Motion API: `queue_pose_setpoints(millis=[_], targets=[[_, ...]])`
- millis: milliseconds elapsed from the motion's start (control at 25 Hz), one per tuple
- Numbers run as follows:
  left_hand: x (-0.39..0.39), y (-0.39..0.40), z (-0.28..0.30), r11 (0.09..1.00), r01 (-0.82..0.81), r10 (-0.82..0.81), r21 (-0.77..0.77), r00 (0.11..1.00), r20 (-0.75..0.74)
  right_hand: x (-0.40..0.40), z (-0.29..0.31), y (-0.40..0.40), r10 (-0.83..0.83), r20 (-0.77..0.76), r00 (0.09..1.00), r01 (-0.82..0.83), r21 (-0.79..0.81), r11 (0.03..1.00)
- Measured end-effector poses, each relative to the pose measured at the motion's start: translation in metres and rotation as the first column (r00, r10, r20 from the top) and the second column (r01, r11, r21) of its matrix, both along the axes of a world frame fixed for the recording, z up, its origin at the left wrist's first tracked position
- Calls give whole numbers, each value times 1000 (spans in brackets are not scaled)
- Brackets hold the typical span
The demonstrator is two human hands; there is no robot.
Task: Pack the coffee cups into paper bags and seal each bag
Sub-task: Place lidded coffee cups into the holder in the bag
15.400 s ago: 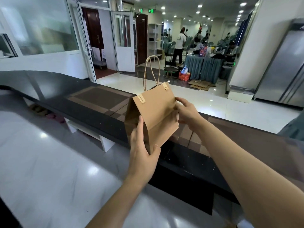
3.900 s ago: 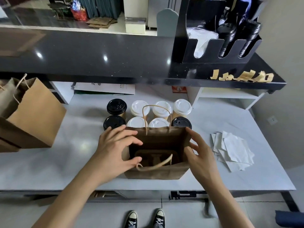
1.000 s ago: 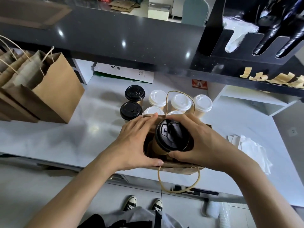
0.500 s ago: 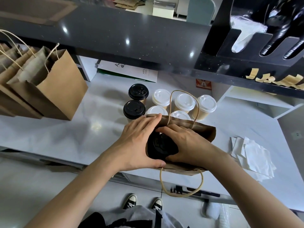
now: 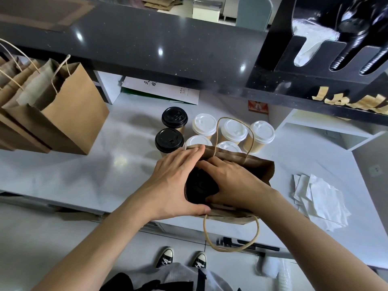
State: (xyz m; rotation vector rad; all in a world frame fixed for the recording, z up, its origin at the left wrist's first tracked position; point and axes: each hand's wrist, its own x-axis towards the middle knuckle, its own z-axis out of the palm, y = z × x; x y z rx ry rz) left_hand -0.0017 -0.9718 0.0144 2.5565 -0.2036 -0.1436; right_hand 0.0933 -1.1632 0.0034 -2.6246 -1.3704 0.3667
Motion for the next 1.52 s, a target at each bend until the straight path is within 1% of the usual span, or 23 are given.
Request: queue_pose_setpoints(millis=[80,160,360,720,920,1120,1280,1440,1520], targets=[[-1,0,1,1000,2,-2,-1,1000,-2,0,0,-6,-18,-65,998,21,40,999],[-2,-1,1,1000,5,-5,2,1000,2,0,0,-13,-18,-97,995,22,41,999],[-2,-2,1,1000,9,-9,12,1000,5,-3,-5,-5,18,-60,998,-21,-49,999],[-2,-2,0,1000,11,-11,3,1000,3,3,-12,15,54,-64,997,-67,-214,975],[-2,-3,2,1000,8,-8,-10,1000,-3,3,-15,15,52,-42,998,-61,-226,972],[-2,-3,4,998,14,-14,-54,1000,0,-5,-7,1,4,-94,996,-19,-150,988],[0,-6,3,996,36,-37,-82,999,-3,-5,17,-22,-84,-207,975,90,15,996],[4,-10,2,997,47,-47,-63,999,7,-7,45,-48,-171,-240,956,209,143,967],[6,-12,1,997,52,-52,-54,999,7,-6,60,-63,-224,-277,934,292,231,928]])
